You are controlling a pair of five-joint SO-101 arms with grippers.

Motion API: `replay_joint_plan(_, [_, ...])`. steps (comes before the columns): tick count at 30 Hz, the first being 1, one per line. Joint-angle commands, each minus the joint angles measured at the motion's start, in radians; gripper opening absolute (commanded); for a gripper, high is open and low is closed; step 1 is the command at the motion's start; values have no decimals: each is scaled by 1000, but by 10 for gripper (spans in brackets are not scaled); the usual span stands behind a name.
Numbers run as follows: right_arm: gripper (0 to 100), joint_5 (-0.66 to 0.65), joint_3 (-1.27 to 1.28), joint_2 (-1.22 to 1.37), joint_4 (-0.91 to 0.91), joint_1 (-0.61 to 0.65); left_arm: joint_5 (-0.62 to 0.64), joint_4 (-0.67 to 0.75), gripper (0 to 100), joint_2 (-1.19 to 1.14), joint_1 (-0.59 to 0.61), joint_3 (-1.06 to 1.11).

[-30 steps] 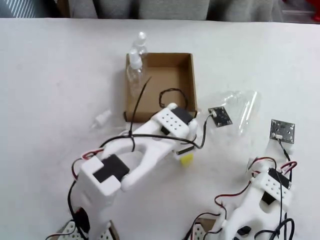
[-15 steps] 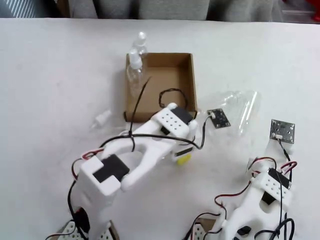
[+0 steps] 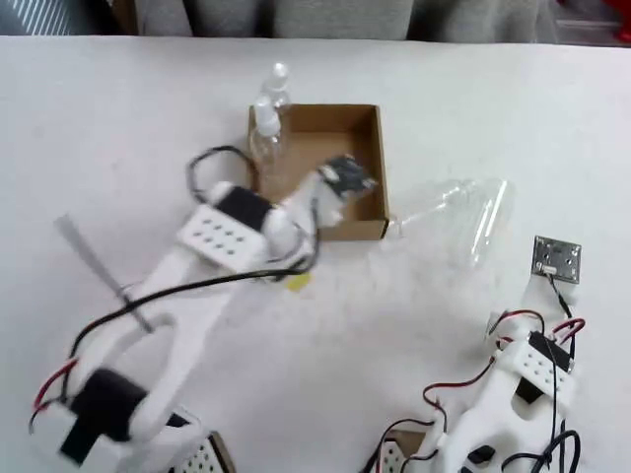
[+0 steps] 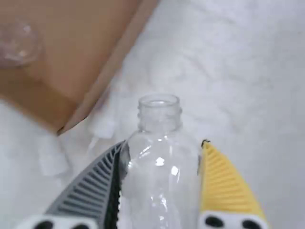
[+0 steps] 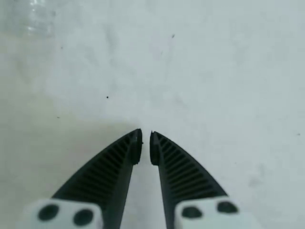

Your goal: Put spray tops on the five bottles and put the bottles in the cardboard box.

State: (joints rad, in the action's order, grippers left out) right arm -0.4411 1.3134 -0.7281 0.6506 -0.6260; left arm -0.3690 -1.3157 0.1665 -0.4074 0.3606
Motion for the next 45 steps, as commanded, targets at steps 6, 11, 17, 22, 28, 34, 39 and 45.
replay_joint_plan(6, [17,-3,-6,-22,-10,38,5,0,94,397,503,233])
replay_joint_plan(11, [18,-8,-55,-24,82,150,0,141,94,481,822,462])
replay_joint_plan(17, [18,-11,-272,-24,286,312,8,356,95,533,1084,697])
replay_joint_plan(22, [18,-12,-493,-24,544,588,104,511,95,530,1173,787])
replay_joint_plan(28, [19,-167,-624,-22,685,1010,206,551,95,522,1233,783])
replay_joint_plan(34, [19,-292,-647,-15,680,1280,213,545,95,294,1308,643])
replay_joint_plan(39, [108,-416,-644,-13,679,1438,213,545,95,38,1319,505])
replay_joint_plan(45, [197,-526,-640,-12,591,1535,213,548,95,-35,1316,459])
